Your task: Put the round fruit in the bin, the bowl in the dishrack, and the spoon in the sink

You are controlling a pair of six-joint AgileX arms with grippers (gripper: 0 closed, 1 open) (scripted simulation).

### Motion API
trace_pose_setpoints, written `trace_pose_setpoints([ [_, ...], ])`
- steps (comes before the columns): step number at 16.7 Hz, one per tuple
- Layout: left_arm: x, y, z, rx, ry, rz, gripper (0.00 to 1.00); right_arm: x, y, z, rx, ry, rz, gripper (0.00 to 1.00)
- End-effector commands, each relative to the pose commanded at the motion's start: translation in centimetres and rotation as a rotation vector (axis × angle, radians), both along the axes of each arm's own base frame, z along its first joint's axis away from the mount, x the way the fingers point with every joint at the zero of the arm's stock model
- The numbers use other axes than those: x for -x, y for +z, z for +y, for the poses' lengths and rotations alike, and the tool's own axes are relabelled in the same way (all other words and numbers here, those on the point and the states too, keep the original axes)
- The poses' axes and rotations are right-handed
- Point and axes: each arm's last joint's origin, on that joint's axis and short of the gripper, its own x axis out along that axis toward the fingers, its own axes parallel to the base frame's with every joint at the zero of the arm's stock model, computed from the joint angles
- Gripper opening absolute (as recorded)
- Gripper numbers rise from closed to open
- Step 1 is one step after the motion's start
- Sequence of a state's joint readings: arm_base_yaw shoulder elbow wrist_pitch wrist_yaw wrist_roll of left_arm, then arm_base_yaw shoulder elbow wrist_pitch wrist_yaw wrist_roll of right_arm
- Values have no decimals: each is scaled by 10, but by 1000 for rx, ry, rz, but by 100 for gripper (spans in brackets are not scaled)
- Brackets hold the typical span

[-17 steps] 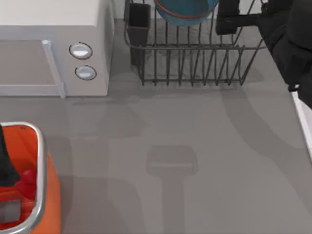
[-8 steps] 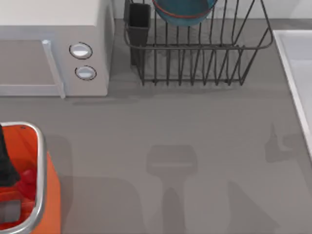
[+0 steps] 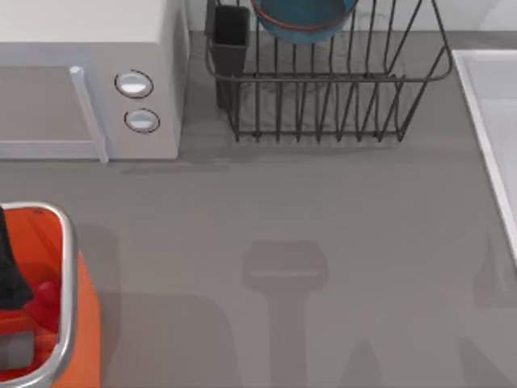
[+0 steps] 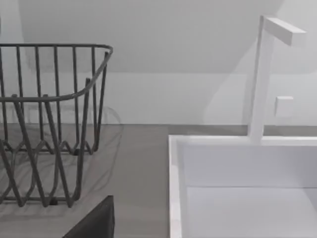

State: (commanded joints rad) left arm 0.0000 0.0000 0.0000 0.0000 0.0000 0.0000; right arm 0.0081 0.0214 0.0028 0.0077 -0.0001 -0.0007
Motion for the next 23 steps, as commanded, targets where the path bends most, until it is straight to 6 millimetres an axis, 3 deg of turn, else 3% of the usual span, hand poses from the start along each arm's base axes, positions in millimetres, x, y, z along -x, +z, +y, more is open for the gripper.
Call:
trace_pose_setpoints([
  [7,0,0,0,0,0,0,100,1,1,-1,-1,-5,-12,100],
  [11,0,0,0,0,0,0,100,-1,8,-3,102,-17,81,100],
  [18,0,0,0,0,0,0,100,-21,29,-17,632,58,546,100],
  [23,0,0,0,0,0,0,100,-46,34,-37,1046,401,939,100],
])
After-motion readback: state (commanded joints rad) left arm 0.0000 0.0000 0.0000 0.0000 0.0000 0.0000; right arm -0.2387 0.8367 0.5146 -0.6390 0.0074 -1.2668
